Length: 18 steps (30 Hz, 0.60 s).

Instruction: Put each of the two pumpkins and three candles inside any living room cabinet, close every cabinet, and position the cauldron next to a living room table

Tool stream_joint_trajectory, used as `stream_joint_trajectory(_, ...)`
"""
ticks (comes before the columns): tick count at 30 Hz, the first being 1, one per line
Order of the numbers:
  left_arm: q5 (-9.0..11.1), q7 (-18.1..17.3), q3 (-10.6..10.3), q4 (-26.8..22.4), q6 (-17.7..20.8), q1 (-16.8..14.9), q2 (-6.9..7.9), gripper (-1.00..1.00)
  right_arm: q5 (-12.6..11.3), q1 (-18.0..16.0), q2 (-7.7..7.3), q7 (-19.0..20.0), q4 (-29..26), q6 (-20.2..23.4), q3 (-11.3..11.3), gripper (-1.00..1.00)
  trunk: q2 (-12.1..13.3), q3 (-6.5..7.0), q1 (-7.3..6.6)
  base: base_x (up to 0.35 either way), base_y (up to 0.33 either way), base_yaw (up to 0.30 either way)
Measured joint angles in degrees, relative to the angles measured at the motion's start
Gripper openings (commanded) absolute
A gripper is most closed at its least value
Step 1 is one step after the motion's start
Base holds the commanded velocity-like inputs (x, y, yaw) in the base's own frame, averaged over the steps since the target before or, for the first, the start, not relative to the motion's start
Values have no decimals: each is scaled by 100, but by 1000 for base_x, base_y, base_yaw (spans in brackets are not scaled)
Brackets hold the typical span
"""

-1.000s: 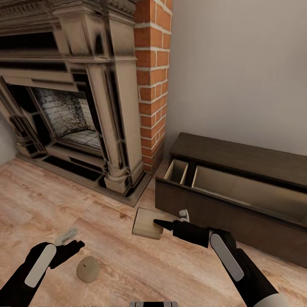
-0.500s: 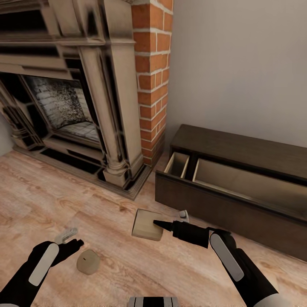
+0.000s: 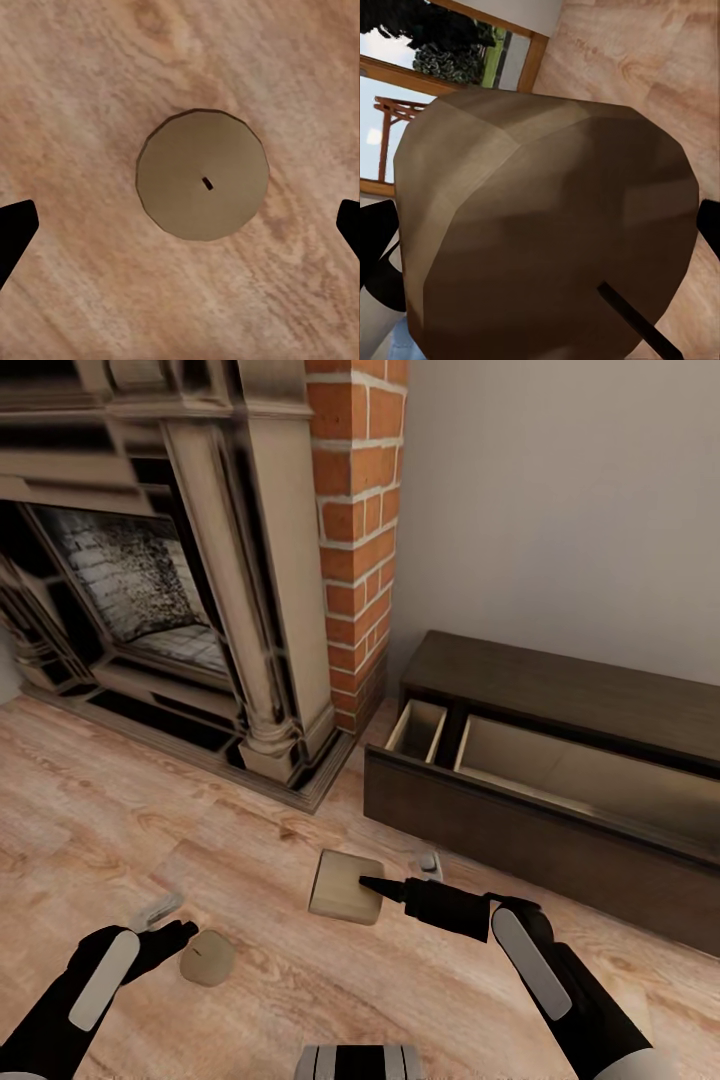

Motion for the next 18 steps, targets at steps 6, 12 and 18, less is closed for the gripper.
stream_joint_trajectory(6,-3,-16,-213,0,-69,0,0,100,8,0,0,-7,0,0,0,-100,-8,-133,15,0,0,0)
stream_joint_trajectory(12,-3,-21,-280,0,-130,0,-3,100,38,0,0,-14,0,-1,0,-100,-16,-266,31,0,0,0)
stream_joint_trajectory(18,-8,-30,-381,0,-134,0,-93,100,45,0,0,-17,0,-7,0,-100,-24,-399,46,0,0,0)
